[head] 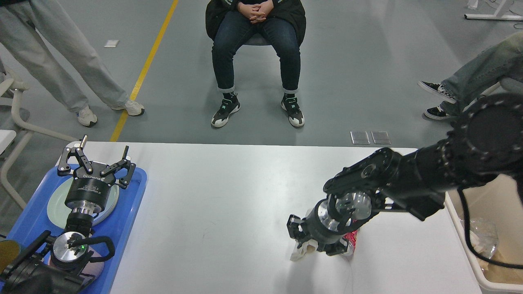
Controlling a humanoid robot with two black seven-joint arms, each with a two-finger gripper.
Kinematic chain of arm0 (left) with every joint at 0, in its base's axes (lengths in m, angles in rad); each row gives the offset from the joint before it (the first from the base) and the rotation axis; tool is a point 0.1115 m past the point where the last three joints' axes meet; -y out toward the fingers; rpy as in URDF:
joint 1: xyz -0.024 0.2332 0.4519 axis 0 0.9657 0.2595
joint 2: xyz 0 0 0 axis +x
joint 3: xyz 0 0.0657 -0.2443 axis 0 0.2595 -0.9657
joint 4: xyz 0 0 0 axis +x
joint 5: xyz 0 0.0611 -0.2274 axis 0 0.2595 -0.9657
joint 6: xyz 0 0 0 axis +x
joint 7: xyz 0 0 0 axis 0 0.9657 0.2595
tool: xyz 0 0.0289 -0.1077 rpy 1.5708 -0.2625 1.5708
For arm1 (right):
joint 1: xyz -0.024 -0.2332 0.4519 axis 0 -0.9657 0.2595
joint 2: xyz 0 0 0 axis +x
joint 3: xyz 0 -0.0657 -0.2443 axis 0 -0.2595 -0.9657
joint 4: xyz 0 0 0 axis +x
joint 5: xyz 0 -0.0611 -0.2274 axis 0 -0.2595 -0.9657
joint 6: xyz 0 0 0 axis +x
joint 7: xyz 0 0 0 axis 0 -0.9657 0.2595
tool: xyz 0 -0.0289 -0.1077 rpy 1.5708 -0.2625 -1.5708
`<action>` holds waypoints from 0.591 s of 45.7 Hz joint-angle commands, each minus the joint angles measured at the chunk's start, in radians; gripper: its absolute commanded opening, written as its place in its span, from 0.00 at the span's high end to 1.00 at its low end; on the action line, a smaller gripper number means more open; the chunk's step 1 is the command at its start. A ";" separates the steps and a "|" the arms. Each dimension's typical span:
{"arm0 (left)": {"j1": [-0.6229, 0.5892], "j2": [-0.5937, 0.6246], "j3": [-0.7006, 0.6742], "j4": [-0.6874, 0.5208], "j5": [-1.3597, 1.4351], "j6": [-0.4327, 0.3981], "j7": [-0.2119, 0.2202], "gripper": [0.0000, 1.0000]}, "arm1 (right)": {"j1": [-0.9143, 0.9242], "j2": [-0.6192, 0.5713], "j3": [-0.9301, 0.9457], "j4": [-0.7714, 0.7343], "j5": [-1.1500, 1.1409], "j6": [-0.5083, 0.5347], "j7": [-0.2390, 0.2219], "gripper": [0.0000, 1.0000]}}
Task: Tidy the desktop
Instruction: 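Lift the white paper cup and carry it over the bin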
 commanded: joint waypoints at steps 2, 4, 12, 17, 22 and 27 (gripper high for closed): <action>0.000 0.000 0.000 0.000 0.000 0.000 0.000 0.04 | 0.251 -0.061 -0.068 0.151 0.019 0.024 -0.021 1.00; -0.001 0.000 0.000 0.000 0.000 0.000 0.000 0.04 | 0.299 -0.064 -0.094 0.175 0.018 0.042 -0.034 1.00; 0.000 0.000 0.000 0.000 0.000 0.000 0.000 0.04 | 0.510 -0.166 -0.212 0.255 -0.002 0.234 -0.030 1.00; 0.000 0.000 0.000 0.000 0.000 0.000 0.000 0.04 | 0.621 -0.209 -0.282 0.277 -0.065 0.303 -0.007 1.00; 0.000 0.000 0.000 0.000 0.000 0.000 0.000 0.04 | 0.656 -0.213 -0.365 0.284 -0.143 0.358 0.070 1.00; 0.000 0.000 0.000 0.000 0.000 0.000 0.000 0.04 | 0.670 -0.211 -0.454 0.284 -0.202 0.392 0.195 1.00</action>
